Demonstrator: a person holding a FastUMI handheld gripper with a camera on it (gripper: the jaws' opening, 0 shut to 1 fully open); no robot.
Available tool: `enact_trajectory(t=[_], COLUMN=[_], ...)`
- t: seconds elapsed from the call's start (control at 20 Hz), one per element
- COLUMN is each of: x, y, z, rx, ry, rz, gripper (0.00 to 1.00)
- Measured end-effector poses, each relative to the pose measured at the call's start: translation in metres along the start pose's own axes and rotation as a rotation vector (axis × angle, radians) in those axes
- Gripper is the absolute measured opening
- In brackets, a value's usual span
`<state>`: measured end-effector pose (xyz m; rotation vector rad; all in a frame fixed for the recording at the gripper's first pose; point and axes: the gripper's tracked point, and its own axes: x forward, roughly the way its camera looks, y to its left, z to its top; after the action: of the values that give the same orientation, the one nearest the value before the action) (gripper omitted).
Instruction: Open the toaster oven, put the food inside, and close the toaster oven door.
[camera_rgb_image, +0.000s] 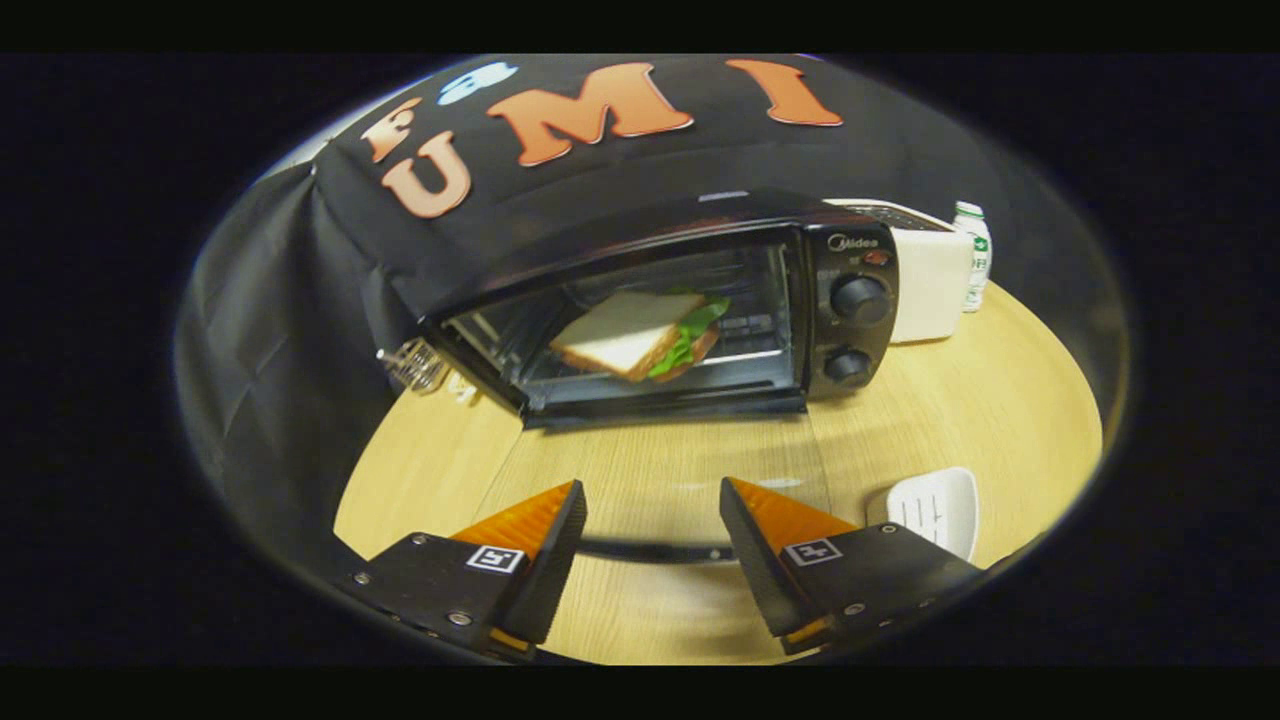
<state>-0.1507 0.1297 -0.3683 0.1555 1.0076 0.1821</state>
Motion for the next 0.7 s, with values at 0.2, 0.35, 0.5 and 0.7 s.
enact_trajectory(t=[0.2, 0.35, 0.5, 0.7], x=[-0.014, -0.020, -0.012, 0.002], y=[-0.013, -0.016, -0.014, -0.009], z=[-0.027, -0.047, -0.070, -0.077], rx=[-0.058, -0.054, -0.057, -0.061], ry=[0.069, 0.132, 0.203, 0.256], rz=[-0.030, -0.014, -0.016, -0.031], gripper=[0.89, 0.92, 0.99, 0.99])
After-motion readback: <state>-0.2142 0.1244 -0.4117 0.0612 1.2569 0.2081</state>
